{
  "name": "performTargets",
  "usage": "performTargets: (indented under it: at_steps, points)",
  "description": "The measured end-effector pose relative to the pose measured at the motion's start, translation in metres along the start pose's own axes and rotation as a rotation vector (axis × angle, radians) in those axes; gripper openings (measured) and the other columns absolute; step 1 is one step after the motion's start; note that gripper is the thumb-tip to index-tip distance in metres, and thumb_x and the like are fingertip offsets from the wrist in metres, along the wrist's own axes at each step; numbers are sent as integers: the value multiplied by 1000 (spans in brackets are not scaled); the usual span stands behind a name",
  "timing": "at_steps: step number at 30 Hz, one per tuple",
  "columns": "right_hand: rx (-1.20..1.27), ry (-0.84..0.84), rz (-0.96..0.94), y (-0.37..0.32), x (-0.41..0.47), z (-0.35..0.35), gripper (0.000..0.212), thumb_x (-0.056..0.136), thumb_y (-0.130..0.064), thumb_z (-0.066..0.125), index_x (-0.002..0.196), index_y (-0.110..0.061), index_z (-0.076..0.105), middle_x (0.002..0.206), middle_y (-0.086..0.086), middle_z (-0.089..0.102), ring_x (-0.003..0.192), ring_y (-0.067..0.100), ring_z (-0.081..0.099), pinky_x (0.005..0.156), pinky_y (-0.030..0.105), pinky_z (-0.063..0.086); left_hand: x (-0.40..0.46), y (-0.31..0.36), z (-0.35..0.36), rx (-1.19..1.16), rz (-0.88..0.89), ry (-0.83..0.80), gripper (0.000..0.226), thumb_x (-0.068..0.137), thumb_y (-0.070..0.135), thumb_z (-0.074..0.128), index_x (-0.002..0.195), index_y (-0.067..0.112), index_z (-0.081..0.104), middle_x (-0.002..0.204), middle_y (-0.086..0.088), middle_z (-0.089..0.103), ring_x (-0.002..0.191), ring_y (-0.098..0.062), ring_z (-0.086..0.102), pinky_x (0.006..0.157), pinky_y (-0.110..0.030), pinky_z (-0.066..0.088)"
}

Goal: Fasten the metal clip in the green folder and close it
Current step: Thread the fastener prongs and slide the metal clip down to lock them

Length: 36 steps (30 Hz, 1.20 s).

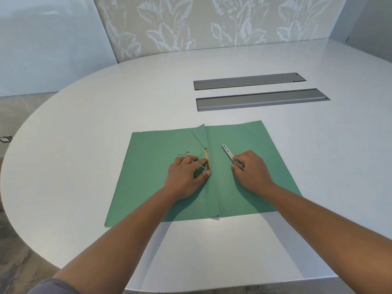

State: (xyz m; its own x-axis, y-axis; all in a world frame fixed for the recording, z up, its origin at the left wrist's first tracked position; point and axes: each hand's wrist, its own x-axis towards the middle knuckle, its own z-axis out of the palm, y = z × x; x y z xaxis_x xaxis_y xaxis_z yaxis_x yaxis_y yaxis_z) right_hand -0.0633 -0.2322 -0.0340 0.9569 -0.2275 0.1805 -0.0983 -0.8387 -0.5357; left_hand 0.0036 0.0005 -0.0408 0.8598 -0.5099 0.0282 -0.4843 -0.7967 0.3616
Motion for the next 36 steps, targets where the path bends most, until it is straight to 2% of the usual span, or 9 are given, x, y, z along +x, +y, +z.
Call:
performTargets:
  at_steps: [3,5,7,11,16,22,26,31,36]
  points:
    - [1,-58,76,-5,10,-8,18,86,-18,66,101,-13,76,99,10,66,87,29,63,78,38,53,13,1,-16,-262,-108,-115,54,87,33,64,140,35,53,132,10,57,132,-27,41,109,-42,38]
    - [10,-71,122,-9,13,-12,20,83,-15,66,100,-15,76,96,7,70,85,27,65,77,36,53,20,-2,-24,-544,-202,-122,55,85,5,57,135,28,56,124,6,61,110,-17,58,87,-31,51]
    - [22,-69,155,-11,15,-14,21,80,-13,67,99,-16,76,91,5,72,84,26,65,76,34,53,23,-6,-28,-652,-256,-31,57,87,-6,46,133,25,56,128,1,61,97,-9,59,75,-26,51]
    - [36,-73,192,-15,17,-14,20,79,-12,66,97,-16,74,88,2,72,83,26,66,76,35,54,33,-7,-23,-638,-297,155,49,95,2,52,142,17,51,142,2,54,101,-7,58,88,-22,48]
    - [44,-82,232,-15,23,-13,17,82,-14,62,96,-16,71,87,1,70,84,26,64,74,35,52,47,4,-14,-670,-226,203,41,96,13,59,136,12,55,126,-2,62,104,-19,61,99,-39,52]
    - [88,-100,282,-12,29,-11,18,85,-14,59,96,-22,70,87,-3,67,83,24,63,69,33,48,55,27,-1,-861,-178,323,27,97,7,58,124,9,64,108,-1,72,98,-11,68,95,-26,52]
    - [125,-143,316,-11,32,-12,21,85,-12,56,90,-27,69,84,-5,66,80,21,64,67,33,50,55,30,8,-937,-181,374,19,99,14,59,111,8,73,98,-7,76,83,-12,67,86,-28,56]
    - [381,-151,346,-25,39,-9,19,86,-12,60,79,-23,74,73,-1,71,64,17,64,56,30,50,56,31,12,-888,-125,344,20,100,14,58,108,9,75,78,5,68,65,-5,57,68,-20,49]
    - [331,-82,320,-37,36,-1,19,90,-13,57,83,-25,71,78,-1,71,67,20,67,57,38,58,56,29,12,-881,-112,358,20,100,13,57,107,9,76,82,2,70,69,-7,59,69,-17,48]
